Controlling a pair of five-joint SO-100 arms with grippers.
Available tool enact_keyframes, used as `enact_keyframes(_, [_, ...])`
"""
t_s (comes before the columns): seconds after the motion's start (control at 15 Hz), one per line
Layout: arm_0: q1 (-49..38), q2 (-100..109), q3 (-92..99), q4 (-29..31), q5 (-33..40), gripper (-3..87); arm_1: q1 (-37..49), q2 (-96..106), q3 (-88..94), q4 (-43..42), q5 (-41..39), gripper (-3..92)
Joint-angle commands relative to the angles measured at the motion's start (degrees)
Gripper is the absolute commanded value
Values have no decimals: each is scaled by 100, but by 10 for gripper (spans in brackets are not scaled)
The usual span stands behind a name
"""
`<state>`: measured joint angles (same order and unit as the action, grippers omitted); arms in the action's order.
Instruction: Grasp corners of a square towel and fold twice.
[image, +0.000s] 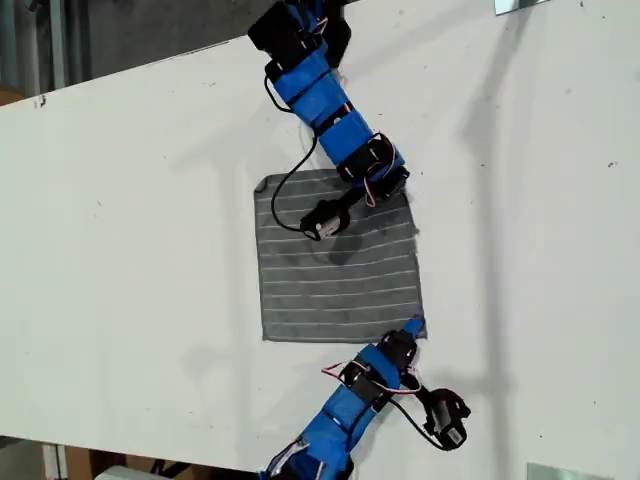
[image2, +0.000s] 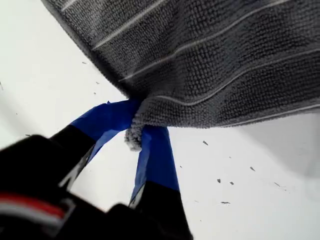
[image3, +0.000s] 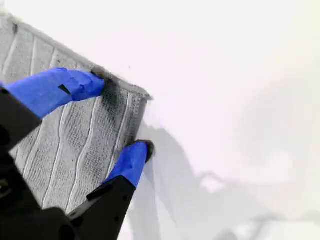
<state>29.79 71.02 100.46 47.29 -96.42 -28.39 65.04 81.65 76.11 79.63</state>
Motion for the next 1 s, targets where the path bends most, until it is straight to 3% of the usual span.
enact_keyframes(0.0, [-123, -483, -281, -598, 193, 202, -53, 70, -439, 62, 44, -1])
enact_keyframes(0.07, [-123, -738, -615, -545, 264, 179, -62, 70, -448, 79, 44, -1])
enact_keyframes(0.2, [-149, -1063, -1090, -281, 255, 1, -62, 44, -466, 70, 53, -1])
enact_keyframes(0.4, [-167, -1134, -1336, 62, 229, -1, -79, -18, -571, 97, 53, -1])
enact_keyframes(0.53, [-167, -1134, -1863, 835, 229, -1, -88, 9, -668, 193, 53, -1])
enact_keyframes(0.8, [-229, -1107, -3806, 3050, 334, -1, -97, 334, -1178, 782, 53, -1])
enact_keyframes(0.93, [-378, -879, -4377, 3700, 642, -1, -18, 686, -1230, 1072, 53, -1])
